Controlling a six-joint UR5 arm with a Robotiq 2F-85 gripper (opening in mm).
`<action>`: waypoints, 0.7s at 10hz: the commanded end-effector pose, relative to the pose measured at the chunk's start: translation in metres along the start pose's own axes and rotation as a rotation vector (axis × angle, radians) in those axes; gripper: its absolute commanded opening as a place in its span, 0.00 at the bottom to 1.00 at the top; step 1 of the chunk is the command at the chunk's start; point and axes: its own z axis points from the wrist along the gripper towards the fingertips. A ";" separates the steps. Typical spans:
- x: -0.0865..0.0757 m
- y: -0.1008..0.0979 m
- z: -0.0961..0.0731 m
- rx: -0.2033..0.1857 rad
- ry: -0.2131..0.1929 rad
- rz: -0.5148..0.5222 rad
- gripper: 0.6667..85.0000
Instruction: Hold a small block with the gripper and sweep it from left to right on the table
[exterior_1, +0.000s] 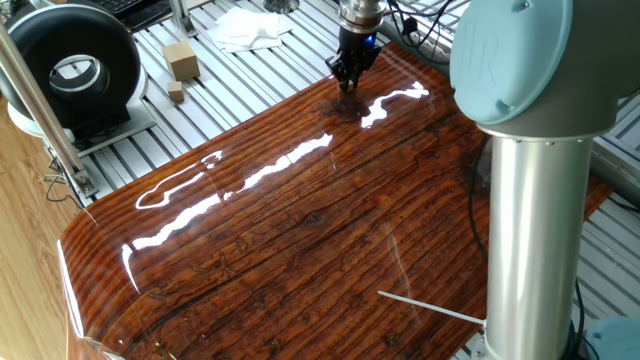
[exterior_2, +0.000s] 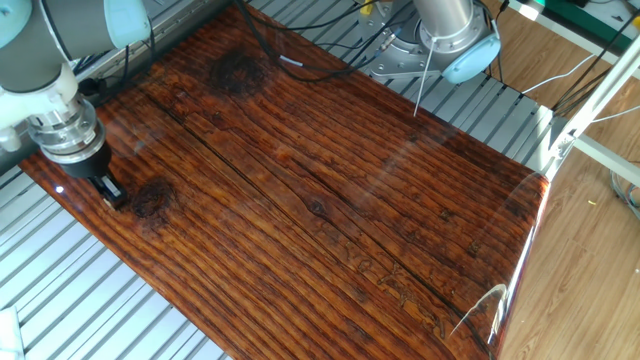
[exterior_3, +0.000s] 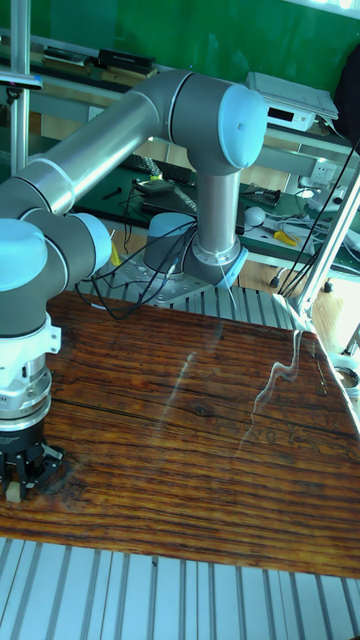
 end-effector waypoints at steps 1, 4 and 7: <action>0.000 0.006 -0.010 -0.027 0.002 0.016 0.00; -0.004 0.005 0.003 -0.012 -0.017 0.013 0.00; -0.003 0.001 0.002 0.008 -0.015 0.004 0.00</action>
